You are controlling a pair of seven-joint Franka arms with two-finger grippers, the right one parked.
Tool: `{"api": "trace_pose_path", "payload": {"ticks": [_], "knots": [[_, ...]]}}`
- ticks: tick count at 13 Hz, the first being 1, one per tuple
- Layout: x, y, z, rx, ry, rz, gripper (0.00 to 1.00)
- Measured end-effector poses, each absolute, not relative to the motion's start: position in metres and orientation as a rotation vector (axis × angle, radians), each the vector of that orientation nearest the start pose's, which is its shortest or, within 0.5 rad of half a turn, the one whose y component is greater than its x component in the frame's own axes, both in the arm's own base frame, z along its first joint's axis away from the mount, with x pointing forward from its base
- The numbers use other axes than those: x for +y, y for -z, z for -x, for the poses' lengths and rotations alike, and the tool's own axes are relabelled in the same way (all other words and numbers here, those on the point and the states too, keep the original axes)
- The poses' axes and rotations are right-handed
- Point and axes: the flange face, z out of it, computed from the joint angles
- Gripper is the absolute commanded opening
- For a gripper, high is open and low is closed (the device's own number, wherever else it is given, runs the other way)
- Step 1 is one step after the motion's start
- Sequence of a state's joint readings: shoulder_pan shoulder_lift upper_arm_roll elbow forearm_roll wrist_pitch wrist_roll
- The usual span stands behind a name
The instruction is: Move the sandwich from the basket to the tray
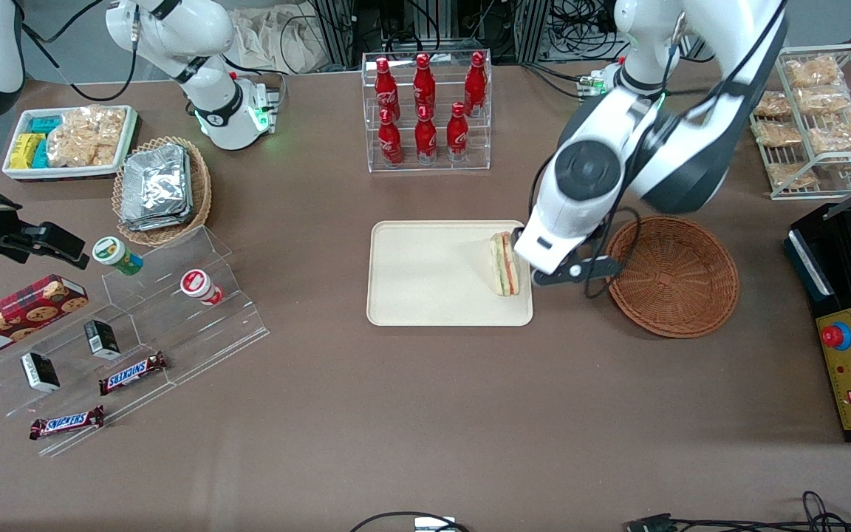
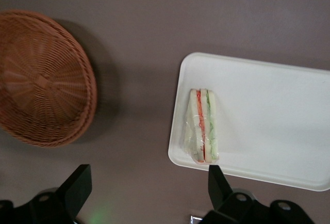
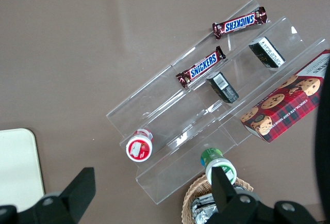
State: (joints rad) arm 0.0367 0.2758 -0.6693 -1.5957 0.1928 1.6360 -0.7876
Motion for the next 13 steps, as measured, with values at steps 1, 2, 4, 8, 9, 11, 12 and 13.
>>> {"api": "trace_pose_path", "payload": {"ticks": [1, 2, 4, 8, 9, 11, 12, 13], "knots": [[-0.310, -0.502, -0.521, -0.204, -0.140, 2.996, 1.00], [-0.304, -0.511, -0.518, -0.205, -0.119, 2.987, 1.00], [-0.278, -0.518, -0.522, -0.185, -0.101, 2.970, 1.00], [-0.184, -0.550, -0.523, -0.259, -0.144, 3.052, 1.00], [-0.159, -0.560, -0.518, -0.266, -0.127, 3.062, 1.00], [-0.122, -0.577, -0.507, -0.244, -0.096, 3.074, 1.00], [-0.109, -0.580, -0.503, -0.237, -0.092, 3.078, 1.00], [-0.097, -0.580, -0.502, -0.227, -0.095, 3.081, 1.00]]}}
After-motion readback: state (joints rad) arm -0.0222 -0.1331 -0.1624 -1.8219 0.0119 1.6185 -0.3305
